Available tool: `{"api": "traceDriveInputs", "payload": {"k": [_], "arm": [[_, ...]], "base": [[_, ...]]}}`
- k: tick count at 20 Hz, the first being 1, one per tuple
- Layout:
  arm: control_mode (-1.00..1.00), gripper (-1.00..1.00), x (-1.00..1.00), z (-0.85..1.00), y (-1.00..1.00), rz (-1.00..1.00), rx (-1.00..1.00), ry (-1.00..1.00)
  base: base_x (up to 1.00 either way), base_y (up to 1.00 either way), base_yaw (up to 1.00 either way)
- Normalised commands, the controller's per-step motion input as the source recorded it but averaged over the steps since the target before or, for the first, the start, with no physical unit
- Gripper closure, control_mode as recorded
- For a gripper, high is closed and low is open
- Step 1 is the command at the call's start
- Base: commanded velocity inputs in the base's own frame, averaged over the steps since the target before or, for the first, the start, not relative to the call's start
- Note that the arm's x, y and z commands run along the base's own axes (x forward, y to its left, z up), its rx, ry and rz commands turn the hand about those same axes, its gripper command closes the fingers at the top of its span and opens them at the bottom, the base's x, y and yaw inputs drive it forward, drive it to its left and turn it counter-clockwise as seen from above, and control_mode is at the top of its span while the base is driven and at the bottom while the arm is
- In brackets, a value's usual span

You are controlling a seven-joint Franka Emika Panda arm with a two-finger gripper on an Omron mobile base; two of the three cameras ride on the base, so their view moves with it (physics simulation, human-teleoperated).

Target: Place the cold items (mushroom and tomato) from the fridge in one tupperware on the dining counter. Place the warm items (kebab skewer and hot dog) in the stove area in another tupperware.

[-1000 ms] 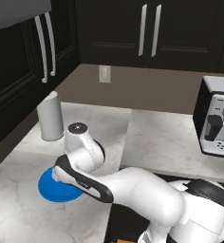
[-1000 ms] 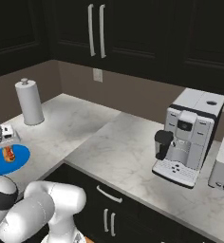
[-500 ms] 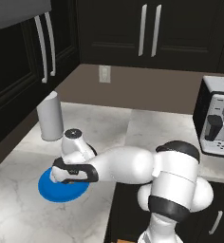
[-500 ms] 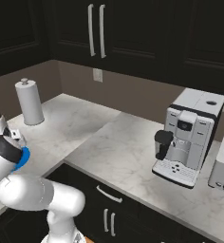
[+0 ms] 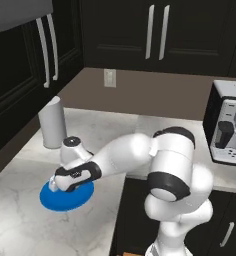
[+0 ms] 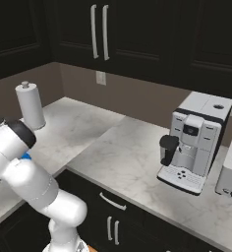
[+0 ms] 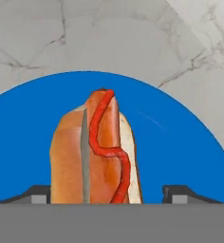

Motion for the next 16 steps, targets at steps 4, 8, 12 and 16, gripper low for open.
{"api": "traceDriveInputs", "payload": {"k": [4,8,12,16], "arm": [[-1.0,1.0,0.0,-0.62,-0.14,-0.11,0.0,0.06],[-1.0,1.0,-0.15,-0.58,-0.75,-0.27,0.0,0.1],[-1.0,1.0,-0.34,0.11,-0.99,-0.31,0.09,-0.01],[-1.0,1.0,-0.34,0.67,-1.0,-0.25,0.25,-0.02]], "base": [[0.0,0.0,0.0],[0.0,0.0,0.0],[0.0,0.0,0.0],[0.0,0.0,0.0]]}}
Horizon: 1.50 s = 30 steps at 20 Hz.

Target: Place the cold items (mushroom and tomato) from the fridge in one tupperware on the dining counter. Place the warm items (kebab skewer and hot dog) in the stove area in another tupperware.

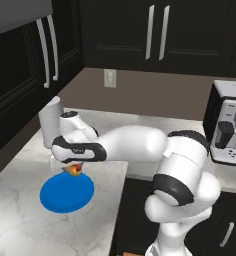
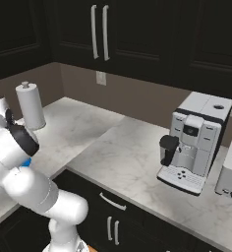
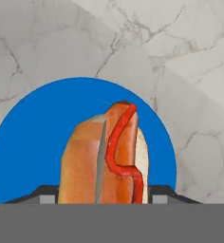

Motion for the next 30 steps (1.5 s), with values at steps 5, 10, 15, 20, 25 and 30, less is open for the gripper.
{"api": "traceDriveInputs", "payload": {"k": [5,10,15,20,25,30], "arm": [[-1.0,1.0,-0.3,0.59,-1.0,-0.21,0.25,-0.08],[-1.0,1.0,-0.4,0.19,-1.0,-0.19,0.05,-0.15],[-1.0,1.0,-0.51,0.38,-1.0,-0.21,-0.01,-0.12],[-1.0,1.0,-0.6,0.57,-1.0,-0.21,-0.01,-0.17],[-1.0,1.0,-0.71,0.24,-1.0,-0.2,0.0,-0.27],[-1.0,1.0,-0.76,0.11,-1.0,-0.15,-0.01,-0.1]], "base": [[0.0,0.0,0.0],[0.0,0.0,0.0],[0.0,0.0,0.0],[0.0,0.0,0.0],[0.0,0.0,0.0],[0.0,0.0,0.0]]}}
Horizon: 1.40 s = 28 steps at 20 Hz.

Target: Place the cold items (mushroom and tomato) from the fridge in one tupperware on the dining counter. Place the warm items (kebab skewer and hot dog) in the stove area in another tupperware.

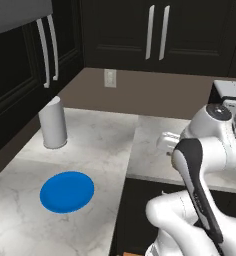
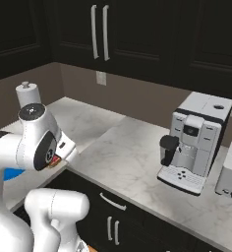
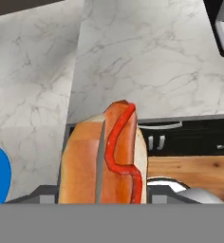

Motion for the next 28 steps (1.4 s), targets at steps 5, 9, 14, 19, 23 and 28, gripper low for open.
{"api": "traceDriveInputs", "payload": {"k": [5,9,14,19,23,28], "arm": [[-1.0,1.0,-0.29,-0.36,-0.28,-0.06,-0.03,-0.15],[-1.0,1.0,-0.06,-0.49,0.0,-0.09,-0.01,-0.16],[1.0,1.0,-0.05,-0.28,0.0,-0.06,-0.03,-0.07],[1.0,1.0,0.0,0.0,0.0,0.0,0.0,0.0],[1.0,1.0,0.0,0.0,0.0,0.0,0.0,0.0],[1.0,1.0,0.0,0.0,0.0,0.0,0.0,0.0]], "base": [[0.0,0.0,0.0],[0.0,0.0,0.0],[-0.04,-0.02,-0.02],[-0.22,-0.46,-0.03],[-0.42,-0.81,-0.18],[-0.66,-0.9,-0.29]]}}
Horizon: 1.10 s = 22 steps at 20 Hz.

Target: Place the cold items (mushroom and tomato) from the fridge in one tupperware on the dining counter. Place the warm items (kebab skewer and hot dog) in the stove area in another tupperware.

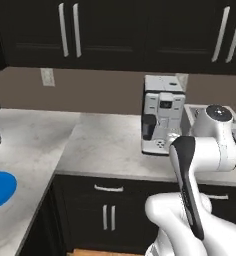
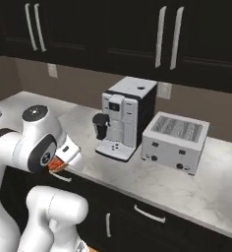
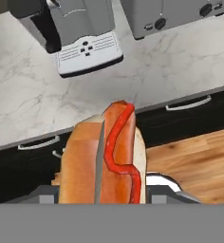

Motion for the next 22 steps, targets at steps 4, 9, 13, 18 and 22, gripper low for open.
{"api": "traceDriveInputs", "payload": {"k": [4,9,13,18,22], "arm": [[1.0,1.0,0.0,0.0,0.0,0.0,0.0,0.0],[1.0,1.0,0.0,0.0,0.0,0.0,0.0,0.0],[1.0,1.0,0.0,0.0,0.0,0.0,0.0,0.0],[1.0,1.0,0.0,0.0,0.0,0.0,0.0,0.0],[1.0,1.0,0.0,0.0,0.0,0.0,0.0,0.0]], "base": [[-0.89,-0.66,-0.37],[-1.0,-0.17,-0.23],[-1.0,0.0,-0.21],[-1.0,0.0,-0.3],[-1.0,0.0,-0.3]]}}
